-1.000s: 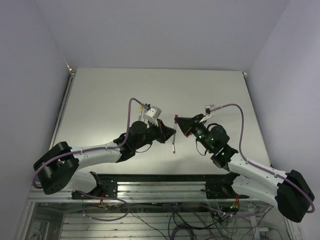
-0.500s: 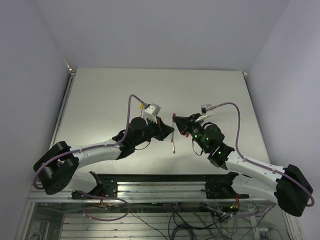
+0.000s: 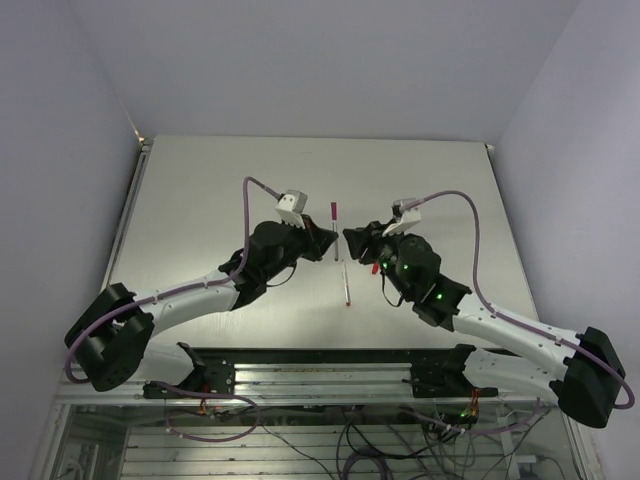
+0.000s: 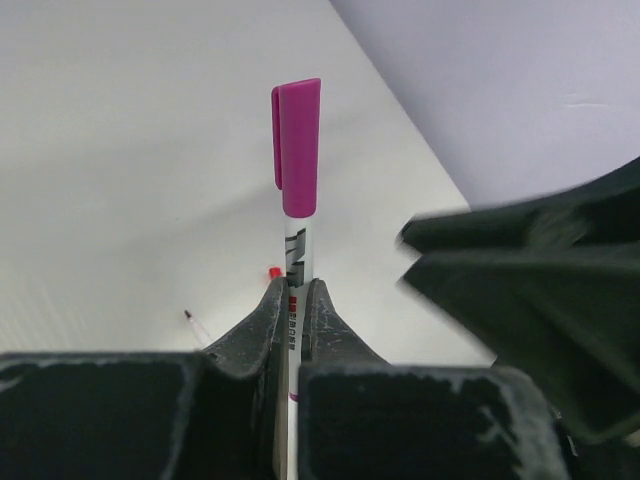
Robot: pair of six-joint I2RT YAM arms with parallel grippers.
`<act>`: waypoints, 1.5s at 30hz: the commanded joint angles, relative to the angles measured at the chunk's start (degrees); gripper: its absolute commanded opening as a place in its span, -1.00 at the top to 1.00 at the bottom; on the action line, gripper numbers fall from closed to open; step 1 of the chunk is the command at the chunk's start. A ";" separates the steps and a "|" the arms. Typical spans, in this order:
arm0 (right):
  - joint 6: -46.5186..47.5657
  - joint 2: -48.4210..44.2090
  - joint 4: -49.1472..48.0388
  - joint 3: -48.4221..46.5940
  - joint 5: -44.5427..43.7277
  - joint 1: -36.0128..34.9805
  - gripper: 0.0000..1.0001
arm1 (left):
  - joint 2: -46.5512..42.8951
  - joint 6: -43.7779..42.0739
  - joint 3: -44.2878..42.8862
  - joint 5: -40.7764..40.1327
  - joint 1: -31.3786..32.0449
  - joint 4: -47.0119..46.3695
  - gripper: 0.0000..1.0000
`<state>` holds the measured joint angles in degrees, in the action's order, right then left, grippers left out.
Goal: Insert the pens into the pen caps
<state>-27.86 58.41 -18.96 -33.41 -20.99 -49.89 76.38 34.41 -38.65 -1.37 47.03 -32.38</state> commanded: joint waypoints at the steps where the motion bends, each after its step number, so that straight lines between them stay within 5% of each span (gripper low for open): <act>1: 5.04 -2.05 1.90 -4.73 -10.32 -0.15 0.18 | -0.43 -1.86 1.28 -4.22 0.03 5.10 0.86; 6: 4.21 -3.61 4.01 -5.17 -17.81 -0.12 -0.26 | 1.95 -4.68 -0.81 -8.90 -0.01 10.77 0.86; 9: 2.46 -5.13 5.21 -3.65 -21.00 -0.19 -0.37 | 5.59 -6.63 -4.19 -12.22 -0.70 14.74 0.86; 29: -4.75 -11.17 16.36 0.98 -25.30 -0.13 -0.20 | 36.28 -10.43 -34.65 -22.41 -6.84 39.75 0.86; 41: -6.21 -11.62 15.47 3.01 -23.32 -0.10 -0.13 | 42.18 -8.04 -38.96 -26.84 -7.47 44.94 0.86; 45: -5.99 -11.11 14.39 3.19 -22.62 -0.14 -0.12 | 42.02 -8.04 -39.20 -25.30 -7.69 44.62 0.72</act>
<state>-33.26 47.09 -2.85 -30.81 -43.90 -49.89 117.69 25.76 -76.62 -26.70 39.86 10.57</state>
